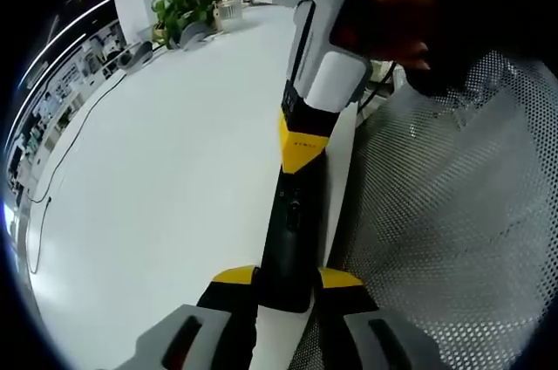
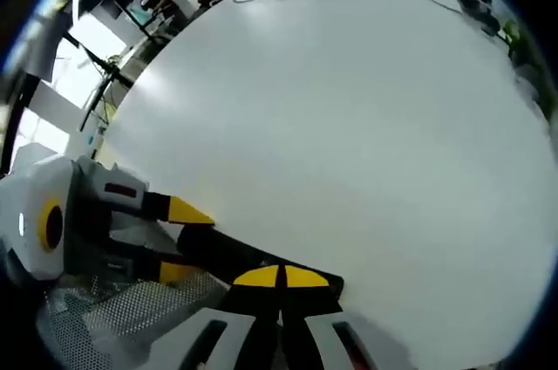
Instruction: Press the specified remote control buttons in sequence, fully releasing each button before pressing the next.
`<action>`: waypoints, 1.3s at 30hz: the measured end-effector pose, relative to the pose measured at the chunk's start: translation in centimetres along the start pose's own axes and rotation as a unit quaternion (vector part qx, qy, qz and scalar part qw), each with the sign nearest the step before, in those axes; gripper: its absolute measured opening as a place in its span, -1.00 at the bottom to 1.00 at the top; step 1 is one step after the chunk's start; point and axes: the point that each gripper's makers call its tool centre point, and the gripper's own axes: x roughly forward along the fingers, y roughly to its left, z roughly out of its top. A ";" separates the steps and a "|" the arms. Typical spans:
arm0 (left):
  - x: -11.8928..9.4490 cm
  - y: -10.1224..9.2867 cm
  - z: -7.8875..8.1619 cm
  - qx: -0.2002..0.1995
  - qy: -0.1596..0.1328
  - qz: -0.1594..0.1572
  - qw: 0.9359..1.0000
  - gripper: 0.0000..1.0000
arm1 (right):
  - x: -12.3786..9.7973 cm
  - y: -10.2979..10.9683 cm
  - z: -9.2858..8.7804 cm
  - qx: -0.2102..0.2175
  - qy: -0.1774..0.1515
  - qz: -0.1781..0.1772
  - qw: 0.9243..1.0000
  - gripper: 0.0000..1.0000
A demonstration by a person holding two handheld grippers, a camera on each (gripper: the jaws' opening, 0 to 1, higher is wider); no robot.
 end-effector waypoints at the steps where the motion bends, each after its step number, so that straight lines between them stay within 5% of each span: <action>1: 0.0 0.0 0.0 -0.001 0.001 0.000 1.000 -0.51 | 0.0 0.0 0.0 -0.003 -0.002 0.000 1.000 -1.00; 39: 0.0 0.0 0.0 0.000 -0.003 0.001 1.000 -0.51 | -0.3 0.8 -1.0 -0.017 0.028 0.010 0.999 -1.00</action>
